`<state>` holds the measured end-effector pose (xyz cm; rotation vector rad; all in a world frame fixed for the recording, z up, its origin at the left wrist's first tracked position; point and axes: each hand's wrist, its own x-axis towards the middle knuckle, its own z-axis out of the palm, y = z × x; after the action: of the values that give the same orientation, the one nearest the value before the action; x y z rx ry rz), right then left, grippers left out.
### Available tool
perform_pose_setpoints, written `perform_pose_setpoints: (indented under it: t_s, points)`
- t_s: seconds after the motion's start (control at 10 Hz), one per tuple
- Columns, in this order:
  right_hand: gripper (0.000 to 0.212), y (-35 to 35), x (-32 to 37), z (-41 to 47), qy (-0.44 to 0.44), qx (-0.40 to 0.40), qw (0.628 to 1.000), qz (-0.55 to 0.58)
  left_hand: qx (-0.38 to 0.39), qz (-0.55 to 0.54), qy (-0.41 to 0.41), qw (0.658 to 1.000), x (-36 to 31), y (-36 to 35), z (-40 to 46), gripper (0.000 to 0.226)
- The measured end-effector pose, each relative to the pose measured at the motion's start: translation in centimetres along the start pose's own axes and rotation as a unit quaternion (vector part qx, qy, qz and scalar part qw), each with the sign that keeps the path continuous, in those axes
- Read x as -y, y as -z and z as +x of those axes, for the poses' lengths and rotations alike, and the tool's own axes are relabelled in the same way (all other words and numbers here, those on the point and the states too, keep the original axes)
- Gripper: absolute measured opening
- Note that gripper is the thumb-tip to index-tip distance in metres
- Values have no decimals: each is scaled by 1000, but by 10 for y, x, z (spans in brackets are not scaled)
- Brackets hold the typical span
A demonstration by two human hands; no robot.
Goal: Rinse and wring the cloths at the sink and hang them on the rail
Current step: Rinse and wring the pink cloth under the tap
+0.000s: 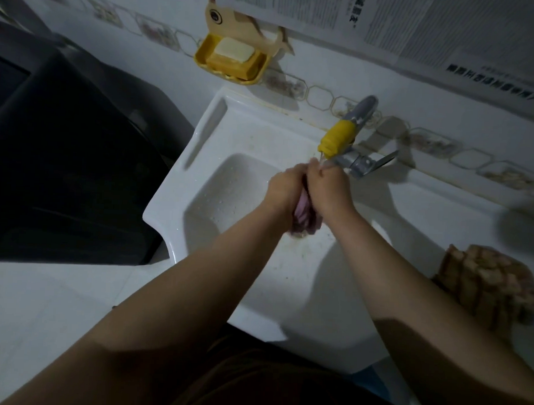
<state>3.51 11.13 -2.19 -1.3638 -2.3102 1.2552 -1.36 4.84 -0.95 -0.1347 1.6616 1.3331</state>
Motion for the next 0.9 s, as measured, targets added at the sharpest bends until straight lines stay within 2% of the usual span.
perform_pose_setpoints:
  t_s: [0.1,0.2,0.3,0.4,0.5,0.6,0.7,0.8,0.9]
  points:
    - [38,0,-2,-1,-7,-6,1000,28,11,15,-6,1000,6,-1,4,45]
    - [45,-5,4,-22,7,32,999,-19,31,-7,-3,1000,8,9,12,47]
    - [43,2,-3,-2,-36,37,999,5,76,34,-9,996,13,7,2,42]
    - [40,12,-8,8,-87,95,988,89,140,1,21,990,14,17,-6,56]
    - [54,22,-11,7,-90,141,982,87,209,-3,18,978,18,37,3,64]
    - [58,37,-13,8,-98,189,974,82,154,-33,-20,987,17,46,11,12]
    - [80,49,-24,6,-75,263,960,59,139,-78,-59,985,17,53,19,18]
    - [54,59,-40,2,-45,364,930,-6,110,-117,-78,984,12,57,21,20]
    - [23,60,-50,-6,-49,389,919,49,102,-166,-91,977,6,56,22,27]
